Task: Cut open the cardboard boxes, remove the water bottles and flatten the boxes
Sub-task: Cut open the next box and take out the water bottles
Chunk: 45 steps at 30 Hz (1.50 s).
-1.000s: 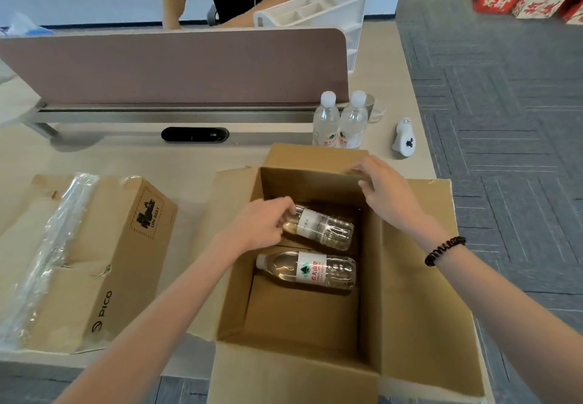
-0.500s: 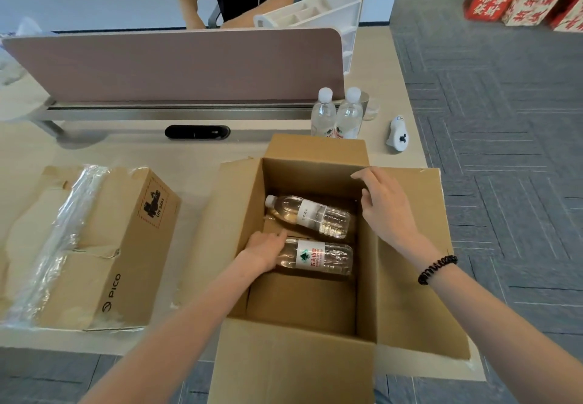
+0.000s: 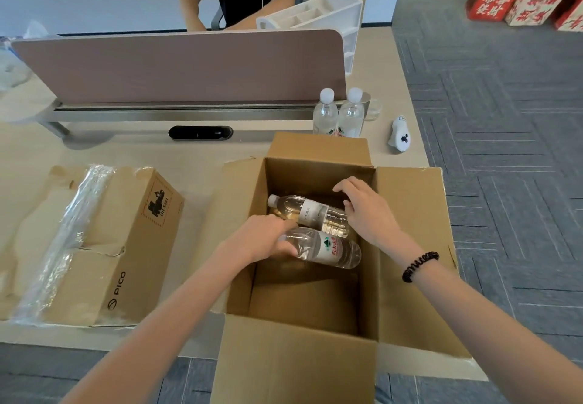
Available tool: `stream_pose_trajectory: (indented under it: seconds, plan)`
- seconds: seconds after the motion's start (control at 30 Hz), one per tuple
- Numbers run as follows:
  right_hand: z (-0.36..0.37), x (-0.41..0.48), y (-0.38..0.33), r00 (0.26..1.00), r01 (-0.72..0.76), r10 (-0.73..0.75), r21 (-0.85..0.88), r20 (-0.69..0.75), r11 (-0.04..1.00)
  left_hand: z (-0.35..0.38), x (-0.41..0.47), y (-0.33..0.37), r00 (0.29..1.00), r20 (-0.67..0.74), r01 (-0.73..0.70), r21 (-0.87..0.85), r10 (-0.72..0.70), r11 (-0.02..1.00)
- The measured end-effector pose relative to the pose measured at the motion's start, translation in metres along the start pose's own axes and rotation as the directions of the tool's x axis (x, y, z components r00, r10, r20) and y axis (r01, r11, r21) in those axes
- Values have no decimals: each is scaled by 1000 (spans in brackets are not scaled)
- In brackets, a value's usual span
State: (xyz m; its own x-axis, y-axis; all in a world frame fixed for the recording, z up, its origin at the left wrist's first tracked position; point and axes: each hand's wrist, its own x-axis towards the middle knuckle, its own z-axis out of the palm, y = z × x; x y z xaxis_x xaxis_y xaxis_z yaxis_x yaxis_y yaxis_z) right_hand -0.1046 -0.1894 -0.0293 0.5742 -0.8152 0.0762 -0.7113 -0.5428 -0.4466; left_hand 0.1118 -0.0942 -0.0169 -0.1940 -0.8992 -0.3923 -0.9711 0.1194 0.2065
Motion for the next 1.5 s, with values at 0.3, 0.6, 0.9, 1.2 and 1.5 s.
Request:
stream_pose_trajectory:
  seconds: [0.3,0.6,0.9,1.2,1.5]
  plan:
    - [42,26,-4,944,-117,124,-42,305,992,-11,-23,-10,990,-138,16,-22,-18,1000]
    - [72,41,1,897,-140,163,-87,412,986,-15,-43,-19,970,-230,51,-105,-75,993]
    - [75,40,-7,878,-175,235,-178,417,968,-6,-44,-18,924,-321,124,-263,-208,957]
    - [40,31,-5,933,-268,214,163,289,949,-20,-54,-16,821,-437,99,-525,-367,845]
    - [-21,44,-34,992,-125,126,504,33,855,-61,-59,-6,625,-553,9,-701,-551,713]
